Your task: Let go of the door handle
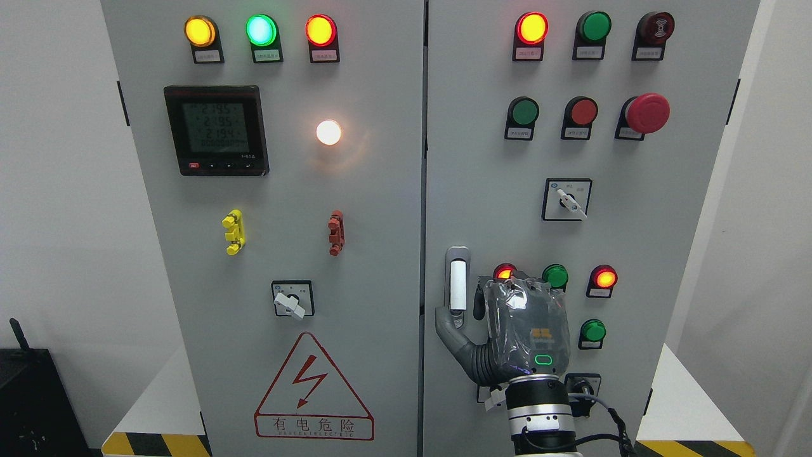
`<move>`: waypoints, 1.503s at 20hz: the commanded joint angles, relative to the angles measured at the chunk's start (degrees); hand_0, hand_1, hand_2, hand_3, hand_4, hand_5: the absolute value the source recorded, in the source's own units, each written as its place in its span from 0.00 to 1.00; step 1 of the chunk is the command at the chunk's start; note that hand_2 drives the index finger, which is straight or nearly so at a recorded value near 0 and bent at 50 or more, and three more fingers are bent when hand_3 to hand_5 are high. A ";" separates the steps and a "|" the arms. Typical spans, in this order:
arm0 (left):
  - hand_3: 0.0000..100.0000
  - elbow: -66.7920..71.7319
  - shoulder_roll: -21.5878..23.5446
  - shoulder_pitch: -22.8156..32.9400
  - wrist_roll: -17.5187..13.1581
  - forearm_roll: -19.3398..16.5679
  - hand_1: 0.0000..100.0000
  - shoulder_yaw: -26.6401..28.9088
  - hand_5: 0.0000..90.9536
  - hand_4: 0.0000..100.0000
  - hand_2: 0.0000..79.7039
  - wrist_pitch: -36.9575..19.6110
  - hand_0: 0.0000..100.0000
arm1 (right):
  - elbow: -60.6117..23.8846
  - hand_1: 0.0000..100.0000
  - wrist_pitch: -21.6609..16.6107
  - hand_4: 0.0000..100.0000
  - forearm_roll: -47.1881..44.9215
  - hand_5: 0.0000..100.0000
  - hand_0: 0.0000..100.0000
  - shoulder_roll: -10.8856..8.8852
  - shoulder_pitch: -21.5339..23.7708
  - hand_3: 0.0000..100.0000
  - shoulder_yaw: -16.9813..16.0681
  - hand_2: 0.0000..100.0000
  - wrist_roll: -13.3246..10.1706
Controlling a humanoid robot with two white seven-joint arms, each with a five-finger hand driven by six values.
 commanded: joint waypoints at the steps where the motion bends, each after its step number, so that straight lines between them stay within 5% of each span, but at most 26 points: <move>1: 0.11 0.00 0.00 0.00 -0.02 0.00 0.00 0.00 0.00 0.00 0.06 0.06 0.00 | 0.35 0.39 0.37 0.72 -0.13 0.64 0.29 0.04 -0.05 0.95 -0.34 0.76 -0.01; 30: 0.11 0.00 0.00 0.00 -0.02 0.00 0.00 0.00 0.00 0.00 0.06 0.06 0.00 | -0.36 0.39 0.29 0.72 -0.48 0.64 0.36 0.04 0.13 0.95 -2.88 0.76 -0.10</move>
